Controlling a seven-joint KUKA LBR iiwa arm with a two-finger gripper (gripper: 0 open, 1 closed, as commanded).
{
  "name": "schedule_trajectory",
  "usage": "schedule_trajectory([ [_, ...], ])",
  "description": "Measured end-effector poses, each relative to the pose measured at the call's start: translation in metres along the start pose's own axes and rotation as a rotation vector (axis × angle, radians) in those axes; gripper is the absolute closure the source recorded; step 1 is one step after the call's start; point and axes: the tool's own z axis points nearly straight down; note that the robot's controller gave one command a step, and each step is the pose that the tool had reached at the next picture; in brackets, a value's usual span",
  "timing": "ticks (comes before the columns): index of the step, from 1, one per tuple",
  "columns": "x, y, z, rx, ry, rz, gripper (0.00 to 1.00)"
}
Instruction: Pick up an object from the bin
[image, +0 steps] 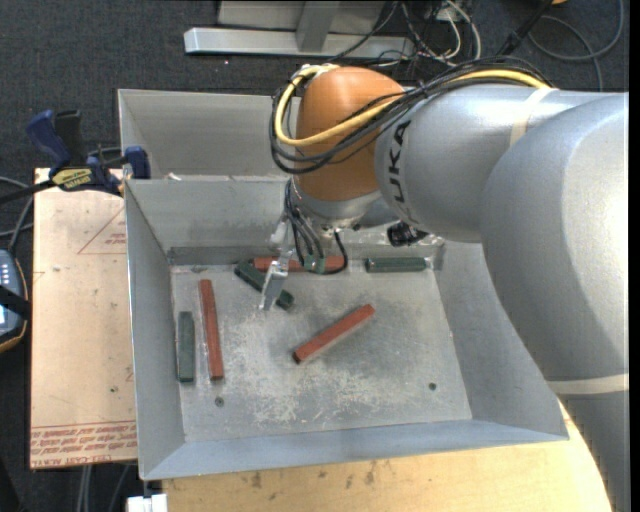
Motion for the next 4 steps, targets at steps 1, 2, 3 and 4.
schedule_trajectory([
  [1, -0.004, -0.003, 0.019, -0.001, -0.003, -0.081, 0.0],
  [2, -0.001, 0.0, 0.062, -0.009, -0.011, 0.148, 0.0],
  [3, -0.008, -0.01, 0.072, -0.014, -0.026, -0.05, 1.0],
  [4, -0.008, -0.01, 0.072, -0.014, -0.026, -0.05, 1.0],
])
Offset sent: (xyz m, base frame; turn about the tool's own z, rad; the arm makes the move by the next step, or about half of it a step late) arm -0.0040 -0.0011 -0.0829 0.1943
